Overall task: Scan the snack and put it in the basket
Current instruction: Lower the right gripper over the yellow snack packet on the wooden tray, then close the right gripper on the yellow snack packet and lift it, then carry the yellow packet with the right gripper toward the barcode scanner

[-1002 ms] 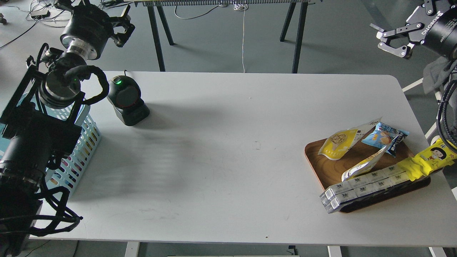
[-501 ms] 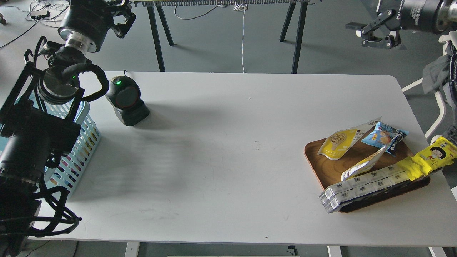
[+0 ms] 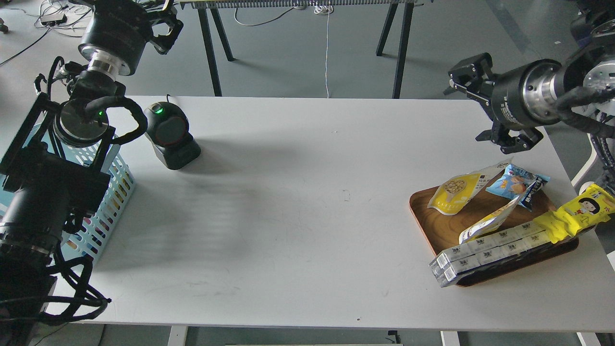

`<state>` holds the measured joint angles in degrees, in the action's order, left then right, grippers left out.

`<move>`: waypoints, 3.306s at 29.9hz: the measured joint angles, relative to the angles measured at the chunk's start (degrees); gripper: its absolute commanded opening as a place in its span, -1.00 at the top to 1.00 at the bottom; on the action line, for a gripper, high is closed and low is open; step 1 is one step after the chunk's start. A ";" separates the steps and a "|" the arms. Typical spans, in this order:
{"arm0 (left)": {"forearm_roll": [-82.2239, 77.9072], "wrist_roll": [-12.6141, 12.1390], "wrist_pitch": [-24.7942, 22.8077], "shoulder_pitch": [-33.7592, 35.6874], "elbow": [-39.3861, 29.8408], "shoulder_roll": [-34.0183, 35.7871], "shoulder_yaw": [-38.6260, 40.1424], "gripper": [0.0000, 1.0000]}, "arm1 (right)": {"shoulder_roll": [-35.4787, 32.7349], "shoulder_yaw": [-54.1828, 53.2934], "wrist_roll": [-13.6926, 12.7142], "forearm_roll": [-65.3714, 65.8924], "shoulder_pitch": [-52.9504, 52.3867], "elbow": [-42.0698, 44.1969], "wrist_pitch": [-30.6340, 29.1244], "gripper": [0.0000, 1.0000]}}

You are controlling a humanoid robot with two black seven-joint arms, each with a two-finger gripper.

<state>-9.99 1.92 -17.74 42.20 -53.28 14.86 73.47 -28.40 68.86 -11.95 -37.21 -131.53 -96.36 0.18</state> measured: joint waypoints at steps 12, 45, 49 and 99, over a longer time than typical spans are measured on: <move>0.24 1.30 -0.49 -0.87 0.58 0.53 0.09 -1.00 | 2.11 -1.00 -0.33 -0.32 9.44 2.90 2.49 -0.88; 0.32 1.34 -0.45 -1.15 0.68 1.16 0.09 -1.00 | 1.30 -4.76 -1.24 3.36 18.58 7.26 7.99 1.00; 0.32 1.34 -0.46 -1.24 0.67 1.49 0.10 -1.00 | 0.47 -4.84 -1.24 3.38 17.18 6.87 8.08 1.00; 0.34 1.33 -0.46 -1.50 0.63 1.55 -0.01 -1.00 | 28.41 -33.68 -3.76 -21.06 23.72 29.35 27.84 1.00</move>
<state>-9.65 3.25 -18.19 40.70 -52.65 16.41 73.46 0.01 35.18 -15.71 -58.28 -107.82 -67.01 28.02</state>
